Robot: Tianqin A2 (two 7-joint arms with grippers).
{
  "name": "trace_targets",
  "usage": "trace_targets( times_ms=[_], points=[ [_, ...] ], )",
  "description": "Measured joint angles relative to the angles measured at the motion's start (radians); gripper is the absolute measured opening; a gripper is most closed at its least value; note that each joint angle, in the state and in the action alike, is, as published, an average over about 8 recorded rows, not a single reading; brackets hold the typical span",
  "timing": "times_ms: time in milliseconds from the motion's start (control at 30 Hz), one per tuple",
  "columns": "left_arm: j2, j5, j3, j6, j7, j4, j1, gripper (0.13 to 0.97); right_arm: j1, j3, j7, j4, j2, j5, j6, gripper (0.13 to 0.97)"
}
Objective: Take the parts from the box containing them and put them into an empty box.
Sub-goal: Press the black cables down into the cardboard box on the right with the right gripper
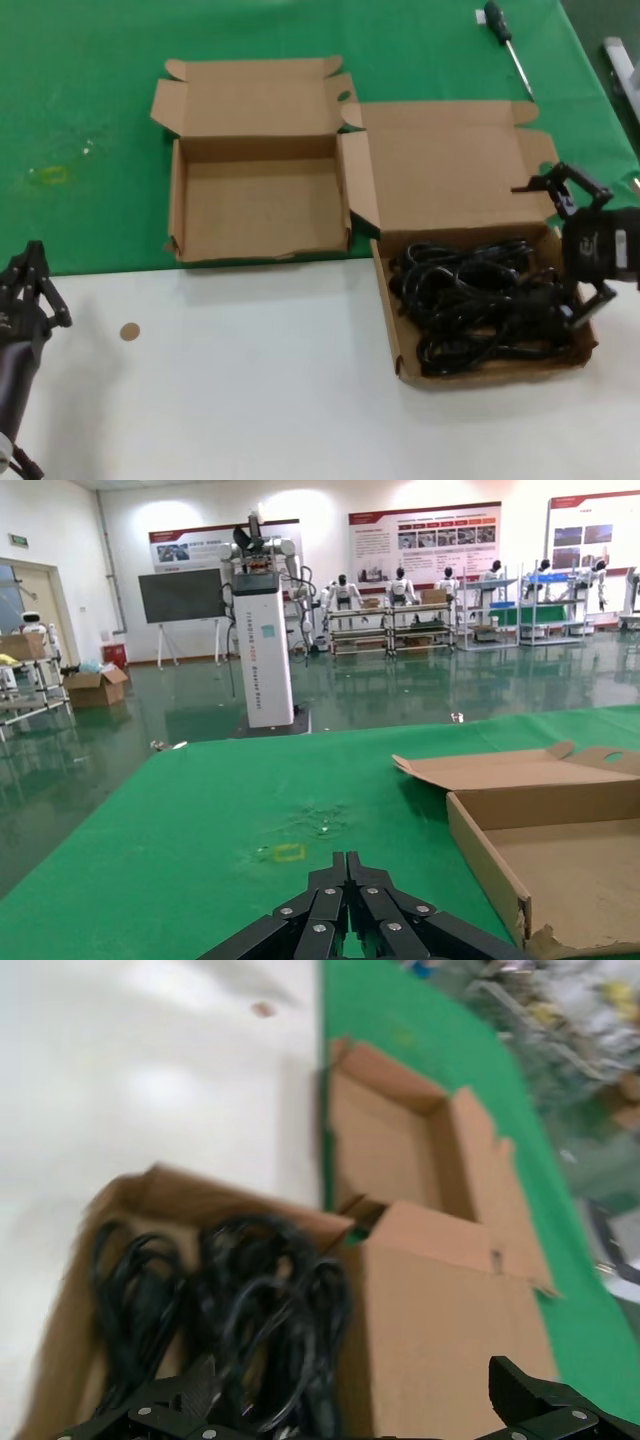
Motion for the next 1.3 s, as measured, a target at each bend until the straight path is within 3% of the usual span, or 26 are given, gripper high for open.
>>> trace_targets(
  times_ms=[267, 600, 900, 1300],
  points=[
    [0.0, 0.0, 0.0, 0.0, 0.0, 0.0, 0.0, 0.152, 0.092, -0.044, -0.104, -0.056, -0.004, -0.067, -0.159, 0.963],
    [0.0, 0.0, 0.0, 0.0, 0.0, 0.0, 0.0, 0.152, 0.118, -0.058, -0.152, -0.088, -0.049, -0.1, -0.208, 0.956],
    [0.0, 0.0, 0.0, 0.0, 0.0, 0.0, 0.0, 0.152, 0.134, -0.067, -0.181, -0.132, -0.095, -0.132, -0.203, 0.882],
    [0.0, 0.0, 0.0, 0.0, 0.0, 0.0, 0.0, 0.152, 0.158, -0.081, -0.191, -0.169, -0.13, -0.179, -0.185, 0.655]
  ],
)
